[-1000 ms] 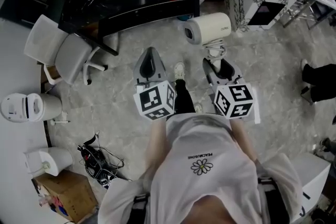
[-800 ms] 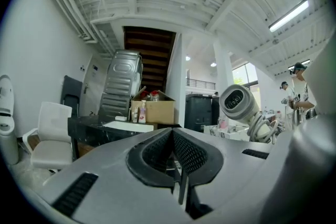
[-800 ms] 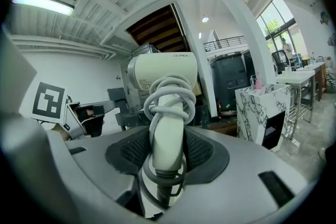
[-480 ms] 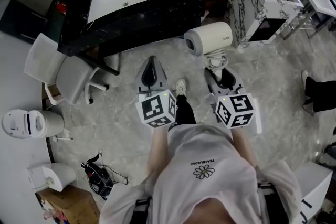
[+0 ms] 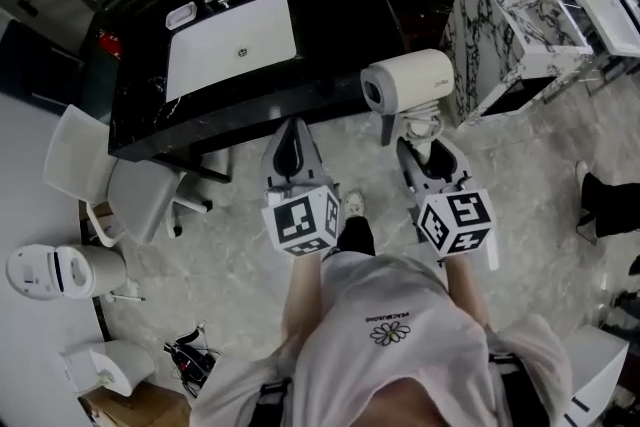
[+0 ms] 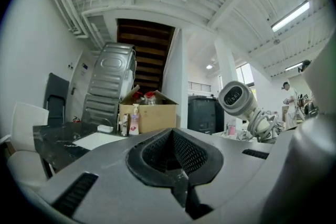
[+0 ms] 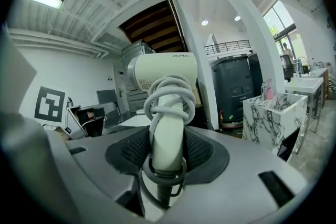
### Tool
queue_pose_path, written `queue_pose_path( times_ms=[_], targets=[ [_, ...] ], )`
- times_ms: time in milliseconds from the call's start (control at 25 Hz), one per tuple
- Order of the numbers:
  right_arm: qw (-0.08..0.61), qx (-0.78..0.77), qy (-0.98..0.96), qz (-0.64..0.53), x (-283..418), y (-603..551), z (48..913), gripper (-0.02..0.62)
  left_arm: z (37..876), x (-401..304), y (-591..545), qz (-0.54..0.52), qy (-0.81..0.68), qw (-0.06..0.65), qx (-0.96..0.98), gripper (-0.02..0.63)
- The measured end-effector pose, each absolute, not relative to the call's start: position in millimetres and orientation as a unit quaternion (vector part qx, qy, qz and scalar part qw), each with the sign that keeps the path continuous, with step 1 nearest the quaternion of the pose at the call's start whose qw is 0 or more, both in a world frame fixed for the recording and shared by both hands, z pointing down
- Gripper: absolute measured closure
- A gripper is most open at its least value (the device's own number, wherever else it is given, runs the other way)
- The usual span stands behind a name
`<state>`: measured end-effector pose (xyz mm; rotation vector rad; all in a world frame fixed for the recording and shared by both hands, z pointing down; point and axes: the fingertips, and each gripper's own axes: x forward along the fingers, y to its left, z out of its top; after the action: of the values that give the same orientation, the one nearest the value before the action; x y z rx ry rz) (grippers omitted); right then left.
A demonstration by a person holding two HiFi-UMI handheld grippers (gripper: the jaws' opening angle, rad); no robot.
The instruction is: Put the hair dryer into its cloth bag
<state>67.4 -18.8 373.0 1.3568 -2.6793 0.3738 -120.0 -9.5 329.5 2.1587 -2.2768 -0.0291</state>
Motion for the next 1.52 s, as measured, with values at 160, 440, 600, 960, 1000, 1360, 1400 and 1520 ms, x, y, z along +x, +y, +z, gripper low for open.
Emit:
queue_pose_path(
  times_ms=[160,440,600,960,1000,1360,1400,1520],
  targets=[
    [0.052,0.449,-0.884,0.122,33,-81,359,0.425,314,-154,-74,-0.021,-0.716,-0.008,0.698,0.589],
    [0.04,0.452,-0.882,0.129,-3,-158,341,0.425,298,-195,-155,-0.029,-0.707,-0.021,0.707,0.589],
    [0.045,0.46,-0.877,0.131,-5,-185,337,0.425,302,-199,-179,-0.017,-0.705,-0.018,0.709,0.589],
    [0.052,0.451,-0.882,0.131,-1,-214,343,0.425,307,-190,-199,-0.005,-0.706,-0.022,0.707,0.589],
    [0.051,0.45,-0.882,0.132,0,-216,344,0.425,307,-189,-200,-0.003,-0.707,-0.024,0.707,0.589],
    [0.045,0.443,-0.884,0.142,7,-222,343,0.425,301,-179,-210,-0.007,-0.697,-0.05,0.715,0.584],
    [0.045,0.442,-0.884,0.143,8,-222,344,0.425,303,-172,-213,0.002,-0.68,-0.055,0.731,0.536],
    [0.045,0.442,-0.883,0.15,11,-221,346,0.425,310,-146,-224,0.061,-0.605,-0.078,0.79,0.401]
  ],
)
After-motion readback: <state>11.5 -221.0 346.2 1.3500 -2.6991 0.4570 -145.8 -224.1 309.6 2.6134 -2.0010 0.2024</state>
